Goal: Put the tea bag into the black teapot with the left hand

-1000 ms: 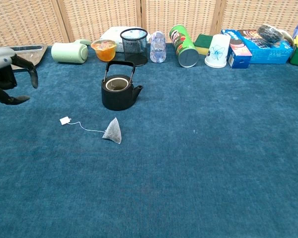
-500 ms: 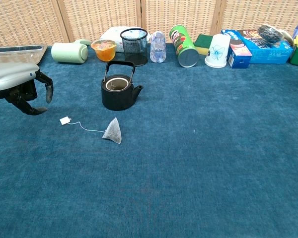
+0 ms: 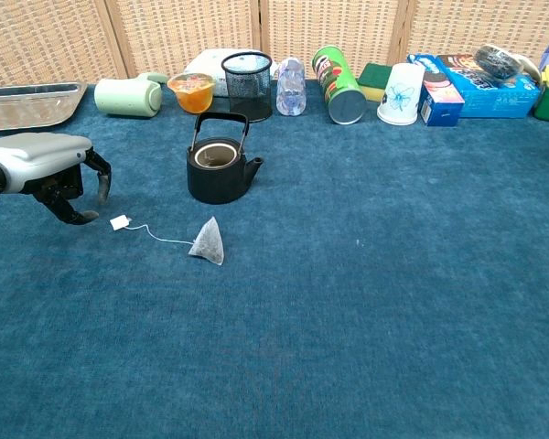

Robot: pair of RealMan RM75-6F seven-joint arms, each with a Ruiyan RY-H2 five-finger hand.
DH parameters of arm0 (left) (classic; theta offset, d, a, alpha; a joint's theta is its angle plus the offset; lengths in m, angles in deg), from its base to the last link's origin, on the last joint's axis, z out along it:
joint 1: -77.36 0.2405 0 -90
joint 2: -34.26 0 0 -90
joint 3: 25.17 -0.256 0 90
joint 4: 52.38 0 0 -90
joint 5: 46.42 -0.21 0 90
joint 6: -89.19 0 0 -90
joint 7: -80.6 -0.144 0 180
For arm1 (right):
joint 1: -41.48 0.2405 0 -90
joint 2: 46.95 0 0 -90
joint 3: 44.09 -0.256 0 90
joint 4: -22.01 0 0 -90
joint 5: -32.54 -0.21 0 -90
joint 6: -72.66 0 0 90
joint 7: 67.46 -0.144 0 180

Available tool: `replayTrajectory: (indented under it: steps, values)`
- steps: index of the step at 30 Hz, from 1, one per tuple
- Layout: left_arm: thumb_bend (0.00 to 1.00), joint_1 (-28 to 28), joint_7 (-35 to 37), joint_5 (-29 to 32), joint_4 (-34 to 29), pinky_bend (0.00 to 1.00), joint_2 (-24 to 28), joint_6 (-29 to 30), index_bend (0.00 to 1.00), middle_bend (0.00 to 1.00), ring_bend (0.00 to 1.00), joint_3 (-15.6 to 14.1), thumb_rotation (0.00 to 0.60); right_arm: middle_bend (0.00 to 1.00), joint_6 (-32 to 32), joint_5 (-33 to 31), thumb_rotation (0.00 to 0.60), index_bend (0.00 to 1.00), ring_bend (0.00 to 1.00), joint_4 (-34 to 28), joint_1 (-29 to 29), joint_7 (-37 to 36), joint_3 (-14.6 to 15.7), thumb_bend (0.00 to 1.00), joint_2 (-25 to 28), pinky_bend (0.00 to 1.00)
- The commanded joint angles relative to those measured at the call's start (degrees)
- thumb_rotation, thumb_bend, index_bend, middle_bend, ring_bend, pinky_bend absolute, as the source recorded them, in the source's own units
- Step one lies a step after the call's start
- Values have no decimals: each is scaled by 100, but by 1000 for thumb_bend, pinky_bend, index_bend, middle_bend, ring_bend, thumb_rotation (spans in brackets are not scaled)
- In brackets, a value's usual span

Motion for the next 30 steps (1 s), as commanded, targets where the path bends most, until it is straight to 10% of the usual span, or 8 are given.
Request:
replayTrajectory:
  steps: [1,30]
  values:
    - [381,-70,-35,48,64,943,-64,-50,515,1000,1000,-27,600,290,2,-13,600,236,245,-4,-9,3,1,239,0,224]
    - [449,-498,-103,533,310,943,-272,-325,515,1000,1000,-200,600,290,9,-102,600,236,246,17,-92,-46,-3,238,0,223]
